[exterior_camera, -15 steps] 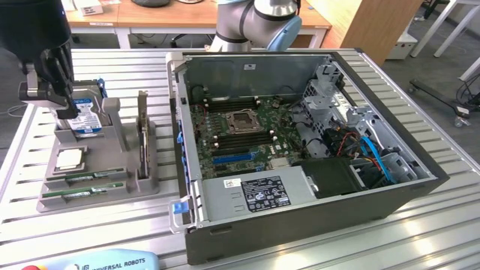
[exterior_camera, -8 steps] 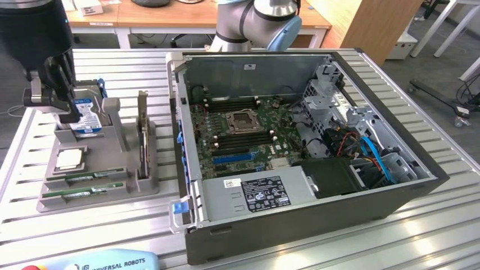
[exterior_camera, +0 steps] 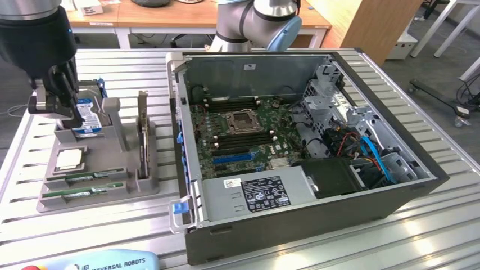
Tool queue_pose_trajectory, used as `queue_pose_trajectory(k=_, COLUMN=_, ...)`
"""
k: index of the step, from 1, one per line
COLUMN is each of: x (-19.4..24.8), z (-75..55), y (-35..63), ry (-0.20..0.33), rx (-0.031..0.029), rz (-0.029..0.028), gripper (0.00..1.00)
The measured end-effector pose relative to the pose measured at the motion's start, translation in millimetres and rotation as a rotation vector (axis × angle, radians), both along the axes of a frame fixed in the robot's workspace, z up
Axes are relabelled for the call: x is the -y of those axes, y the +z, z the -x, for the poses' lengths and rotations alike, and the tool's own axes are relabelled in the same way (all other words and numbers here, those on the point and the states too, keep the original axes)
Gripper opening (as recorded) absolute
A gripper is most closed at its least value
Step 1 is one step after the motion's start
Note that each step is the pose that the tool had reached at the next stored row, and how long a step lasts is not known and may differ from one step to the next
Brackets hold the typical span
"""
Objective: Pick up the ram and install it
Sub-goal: 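Pick up the ram and move it above insertion slot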
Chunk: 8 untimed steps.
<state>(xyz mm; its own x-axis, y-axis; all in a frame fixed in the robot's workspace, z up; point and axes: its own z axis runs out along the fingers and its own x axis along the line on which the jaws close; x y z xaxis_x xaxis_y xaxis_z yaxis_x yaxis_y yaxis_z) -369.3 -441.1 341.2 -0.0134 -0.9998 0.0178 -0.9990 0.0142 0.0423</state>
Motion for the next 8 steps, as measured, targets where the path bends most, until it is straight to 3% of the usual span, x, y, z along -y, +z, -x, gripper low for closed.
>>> queue_pose_trajectory(k=8, x=0.0, z=0.0, y=-8.3, ry=0.000, rx=0.0000, rz=0.0000, gripper=0.10)
